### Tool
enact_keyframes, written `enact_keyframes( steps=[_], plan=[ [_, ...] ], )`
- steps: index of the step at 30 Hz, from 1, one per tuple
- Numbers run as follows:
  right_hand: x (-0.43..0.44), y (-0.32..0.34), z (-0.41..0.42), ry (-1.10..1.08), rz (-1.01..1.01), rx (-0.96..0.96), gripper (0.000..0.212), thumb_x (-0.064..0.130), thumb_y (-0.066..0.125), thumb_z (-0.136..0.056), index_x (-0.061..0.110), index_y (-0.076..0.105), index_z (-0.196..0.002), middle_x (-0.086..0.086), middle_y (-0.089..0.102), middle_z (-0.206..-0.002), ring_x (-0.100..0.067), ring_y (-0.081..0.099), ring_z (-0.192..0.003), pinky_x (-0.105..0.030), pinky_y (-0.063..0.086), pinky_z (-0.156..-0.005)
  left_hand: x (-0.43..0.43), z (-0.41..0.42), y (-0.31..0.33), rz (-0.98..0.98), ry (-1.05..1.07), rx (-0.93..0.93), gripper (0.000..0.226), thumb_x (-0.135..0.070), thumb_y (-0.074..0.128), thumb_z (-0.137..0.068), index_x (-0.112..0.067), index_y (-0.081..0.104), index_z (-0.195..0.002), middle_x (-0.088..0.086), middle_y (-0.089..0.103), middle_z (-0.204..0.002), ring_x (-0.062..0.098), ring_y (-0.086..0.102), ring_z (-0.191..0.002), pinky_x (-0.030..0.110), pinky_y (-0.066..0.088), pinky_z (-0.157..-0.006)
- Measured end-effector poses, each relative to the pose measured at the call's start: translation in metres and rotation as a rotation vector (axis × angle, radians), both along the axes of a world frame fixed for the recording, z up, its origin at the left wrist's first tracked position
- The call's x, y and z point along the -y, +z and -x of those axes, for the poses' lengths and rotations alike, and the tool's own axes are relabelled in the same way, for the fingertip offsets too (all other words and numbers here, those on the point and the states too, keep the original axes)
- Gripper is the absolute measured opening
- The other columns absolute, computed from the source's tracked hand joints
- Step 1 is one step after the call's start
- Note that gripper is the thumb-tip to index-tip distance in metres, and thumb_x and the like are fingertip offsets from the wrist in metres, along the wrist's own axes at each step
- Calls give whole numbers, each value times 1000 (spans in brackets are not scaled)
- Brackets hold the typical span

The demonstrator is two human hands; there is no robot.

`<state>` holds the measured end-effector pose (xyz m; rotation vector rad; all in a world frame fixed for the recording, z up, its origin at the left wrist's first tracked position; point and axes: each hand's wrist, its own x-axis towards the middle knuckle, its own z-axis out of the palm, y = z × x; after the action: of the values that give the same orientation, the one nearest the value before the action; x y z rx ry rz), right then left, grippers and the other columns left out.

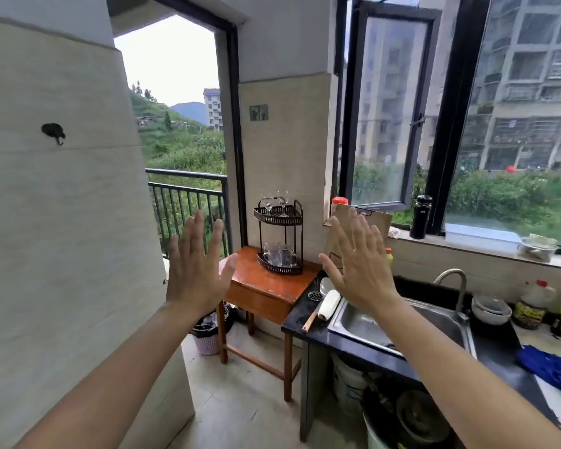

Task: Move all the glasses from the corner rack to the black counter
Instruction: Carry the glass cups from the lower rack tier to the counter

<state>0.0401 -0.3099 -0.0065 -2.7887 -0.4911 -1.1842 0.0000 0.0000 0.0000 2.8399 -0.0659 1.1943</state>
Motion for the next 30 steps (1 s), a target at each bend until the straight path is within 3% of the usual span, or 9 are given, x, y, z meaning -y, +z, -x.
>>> enact_keyframes(
  steps=[5,9,14,16,20,30],
  plan=[
    [-45,-31,-82,-17,4,-50,79,62,26,-101,20,-1,-163,-17,-2,-170,-36,9,-156,-52,8,-125,-45,-82,-27,-14,20,-56,75,-57,23,-97,-15,19,-159,18,5,-167,36,8,-154,60,15,-120],
    [-91,-52,-162,-37,5,-112,79,60,31,-101,19,7,-163,-18,0,-170,-37,12,-156,-53,11,-125,-82,-158,-43,26,-17,-96,75,-57,23,-96,-15,19,-158,16,3,-167,35,9,-153,57,10,-120],
    [-142,-59,-250,-37,-7,-213,77,60,29,-100,17,13,-163,-19,7,-169,-37,17,-155,-53,17,-125,-122,-251,-54,28,-86,-193,74,-58,23,-96,-15,25,-156,17,9,-166,36,16,-152,60,22,-117],
    [-155,-59,-284,-43,-43,-231,76,59,31,-101,19,11,-163,-18,6,-170,-36,16,-156,-51,14,-125,-131,-290,-53,48,-105,-214,74,-59,22,-97,-17,20,-158,15,5,-167,33,11,-153,57,18,-120],
    [-163,-70,-349,-38,-65,-240,75,58,32,-101,21,12,-162,-17,7,-170,-35,20,-155,-49,15,-125,-130,-365,-60,110,-173,-243,77,-60,21,-96,-19,10,-159,11,-4,-167,27,0,-154,48,4,-121],
    [-146,-119,-573,-47,-269,-260,76,47,50,-101,16,16,-161,-19,13,-168,-37,29,-151,-50,26,-122,-112,-600,-108,61,-248,-337,78,-63,16,-95,-20,7,-160,8,-6,-168,21,-7,-155,44,3,-124]
  ],
)
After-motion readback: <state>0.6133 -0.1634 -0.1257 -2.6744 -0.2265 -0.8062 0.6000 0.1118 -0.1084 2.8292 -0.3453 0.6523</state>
